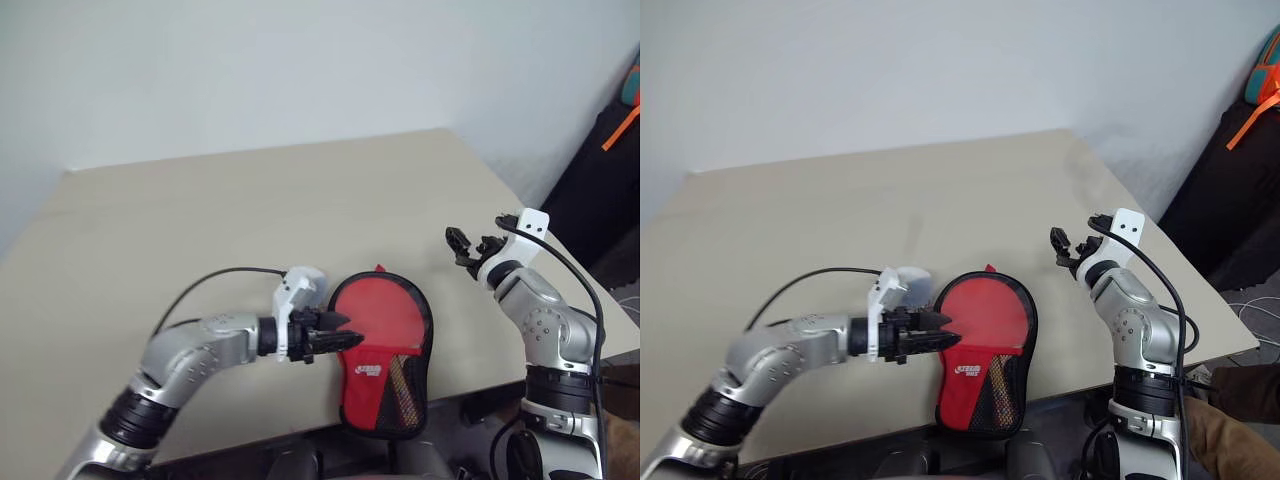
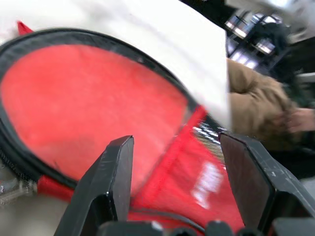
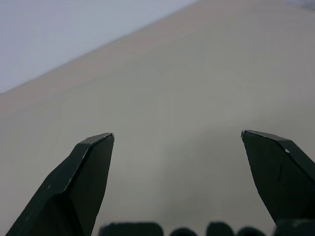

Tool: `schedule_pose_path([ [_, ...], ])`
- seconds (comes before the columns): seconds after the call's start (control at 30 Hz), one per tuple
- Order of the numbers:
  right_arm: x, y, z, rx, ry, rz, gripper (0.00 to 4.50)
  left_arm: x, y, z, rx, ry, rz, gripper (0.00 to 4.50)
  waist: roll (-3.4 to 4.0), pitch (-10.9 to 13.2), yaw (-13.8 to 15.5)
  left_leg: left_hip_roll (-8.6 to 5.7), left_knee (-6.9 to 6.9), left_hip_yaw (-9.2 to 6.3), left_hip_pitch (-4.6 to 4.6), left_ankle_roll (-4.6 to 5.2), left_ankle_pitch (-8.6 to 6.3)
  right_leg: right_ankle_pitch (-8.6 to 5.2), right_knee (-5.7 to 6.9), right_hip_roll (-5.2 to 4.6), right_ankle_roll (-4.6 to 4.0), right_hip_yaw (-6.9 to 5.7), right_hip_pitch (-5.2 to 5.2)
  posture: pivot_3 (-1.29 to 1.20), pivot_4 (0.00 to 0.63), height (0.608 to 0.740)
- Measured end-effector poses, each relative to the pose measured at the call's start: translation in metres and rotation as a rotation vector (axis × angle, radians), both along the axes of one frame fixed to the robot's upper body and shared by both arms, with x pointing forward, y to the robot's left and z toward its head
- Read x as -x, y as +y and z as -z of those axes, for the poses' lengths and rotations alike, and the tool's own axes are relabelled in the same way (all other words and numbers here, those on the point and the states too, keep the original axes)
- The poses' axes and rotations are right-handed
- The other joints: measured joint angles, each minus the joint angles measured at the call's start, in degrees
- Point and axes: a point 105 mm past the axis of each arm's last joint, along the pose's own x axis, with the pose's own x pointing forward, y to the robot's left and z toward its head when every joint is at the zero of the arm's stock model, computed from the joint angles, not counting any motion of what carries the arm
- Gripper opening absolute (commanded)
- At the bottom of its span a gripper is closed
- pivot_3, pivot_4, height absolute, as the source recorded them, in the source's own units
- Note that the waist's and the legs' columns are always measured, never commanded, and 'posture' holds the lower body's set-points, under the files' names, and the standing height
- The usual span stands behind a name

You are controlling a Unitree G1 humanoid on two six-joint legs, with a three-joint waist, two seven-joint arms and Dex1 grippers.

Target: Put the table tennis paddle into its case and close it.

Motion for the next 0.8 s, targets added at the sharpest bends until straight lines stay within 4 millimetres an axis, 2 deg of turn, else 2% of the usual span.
schedule_pose_path([
  [0.13, -0.001, 0.002, -0.002, 0.022, -0.012, -0.021, 4.5, -0.011, 0.003, 0.015, -0.042, -0.097, -0.035, 2.86, 0.01, 0.0, -0.1, 0.0, 0.01, 0.03, 0.06, 0.01, 0.0, 0.01, 0.04, 0.02, 0.0, 0.05, 0.0, 0.0, 0.0, 0.74],
  [0.2, -0.001, 0.003, -0.003, 0.029, -0.018, -0.038, 4.5, -0.009, 0.007, 0.024, -0.07, -0.133, -0.018, 2.86, 0.02, 0.0, -0.2, 0.0, 0.0, 0.03, 0.08, 0.02, 0.0, 0.01, 0.06, 0.03, 0.01, 0.07, 0.0, 0.0, 0.0, 0.74],
  [0.4, -0.01, 0.019, -0.013, 0.038, -0.045, -0.12, 4.5, 0.002, 0.012, 0.033, -0.122, -0.254, 0.08, 2.86, 0.05, 0.0, -0.1, 0.0, 0.01, 0.06, 0.16, 0.03, 0.0, 0.02, 0.07, 0.03, 0.02, 0.11, 0.1, 0.0, 0.0, 0.74],
  [0.6, -0.024, 0.036, -0.034, 0.055, -0.099, -0.193, 4.5, 0.009, 0.012, 0.037, -0.113, -0.294, 0.119, 2.86, 0.11, -0.1, 0.0, 0.0, 0.04, -0.01, 0.18, 0.04, 0.0, 0.03, 0.09, 0.03, 0.05, 0.05, 0.21, 0.0, 0.0, 0.74],
  [0.8, -0.026, 0.052, -0.026, 0.061, -0.072, -0.266, 4.5, 0.009, 0.012, 0.042, -0.096, -0.293, 0.105, 2.86, 0.23, -0.2, 0.0, 0.0, 0.07, -0.01, 0.23, 0.04, 0.0, 0.05, 0.12, 0.03, 0.07, 0.07, 0.25, 0.0, 0.0, 0.74],
])
